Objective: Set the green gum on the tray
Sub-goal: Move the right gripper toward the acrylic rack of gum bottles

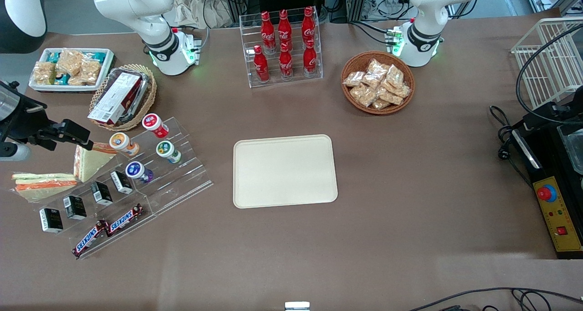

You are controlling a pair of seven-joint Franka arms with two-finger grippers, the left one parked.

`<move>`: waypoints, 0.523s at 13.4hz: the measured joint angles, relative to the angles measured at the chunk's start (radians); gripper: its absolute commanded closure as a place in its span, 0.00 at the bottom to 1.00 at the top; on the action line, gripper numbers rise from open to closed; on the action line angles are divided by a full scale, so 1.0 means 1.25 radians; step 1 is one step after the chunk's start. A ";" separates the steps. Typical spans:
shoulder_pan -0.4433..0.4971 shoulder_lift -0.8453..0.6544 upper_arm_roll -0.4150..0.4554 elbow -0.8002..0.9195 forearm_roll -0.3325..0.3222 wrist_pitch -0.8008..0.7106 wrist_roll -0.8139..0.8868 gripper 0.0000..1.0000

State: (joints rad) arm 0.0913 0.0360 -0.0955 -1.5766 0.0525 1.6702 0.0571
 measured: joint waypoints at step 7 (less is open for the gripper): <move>0.046 0.011 0.001 -0.011 -0.001 -0.002 0.000 0.00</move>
State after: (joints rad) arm 0.1488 0.0497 -0.0938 -1.5898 0.0515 1.6680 0.0567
